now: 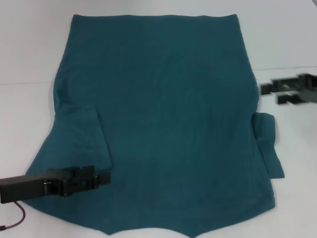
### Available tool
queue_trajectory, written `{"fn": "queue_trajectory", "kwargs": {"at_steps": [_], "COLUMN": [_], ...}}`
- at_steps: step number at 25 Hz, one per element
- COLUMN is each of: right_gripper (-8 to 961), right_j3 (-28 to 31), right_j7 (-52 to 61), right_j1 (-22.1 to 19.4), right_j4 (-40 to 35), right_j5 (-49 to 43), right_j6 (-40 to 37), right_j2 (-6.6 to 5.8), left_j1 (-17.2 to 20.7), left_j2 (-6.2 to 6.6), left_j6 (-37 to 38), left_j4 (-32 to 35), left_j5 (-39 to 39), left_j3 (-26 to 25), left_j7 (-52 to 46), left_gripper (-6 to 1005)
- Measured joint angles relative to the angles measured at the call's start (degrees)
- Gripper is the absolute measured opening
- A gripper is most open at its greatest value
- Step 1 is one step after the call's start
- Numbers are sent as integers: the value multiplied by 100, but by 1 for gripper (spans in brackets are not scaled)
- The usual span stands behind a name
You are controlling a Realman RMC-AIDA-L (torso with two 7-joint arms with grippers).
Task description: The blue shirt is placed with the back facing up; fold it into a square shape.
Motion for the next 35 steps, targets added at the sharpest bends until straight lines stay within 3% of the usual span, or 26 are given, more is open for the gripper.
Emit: {"fn": "queue_trajectory", "kwargs": {"at_steps": [3, 8, 11, 19, 27, 35], "right_gripper": [939, 929, 922, 906, 889, 873], "right_j3": [0, 66, 39, 79, 5, -61], "right_j7": [492, 780, 814, 740, 766, 772], "right_j1": [-64, -133, -122, -92, 113, 188], "right_j4": [5, -8, 46, 178, 921, 975], "right_j5": [-618, -1150, -1333, -1302, -1317, -1328], "right_j6": [-50, 137, 369, 1188, 1835, 2098], "right_j2": [-206, -246, -173, 236, 317, 429], "left_j1": [-17, -74, -86, -65, -81, -81], "left_j2": [-12, -24, -31, -42, -53, -55], "left_j6": [-19, -49, -83, -160, -349, -361], "left_j4": [-16, -19, -20, -41, -124, -139], "left_j5": [-2, -5, -8, -18, -102, -117], "left_j3": [-1, -2, -1, -9, -127, -134], "left_j7": [-17, -42, -70, -79, -78, -74], "left_gripper": [823, 824, 824, 823, 823, 824]}}
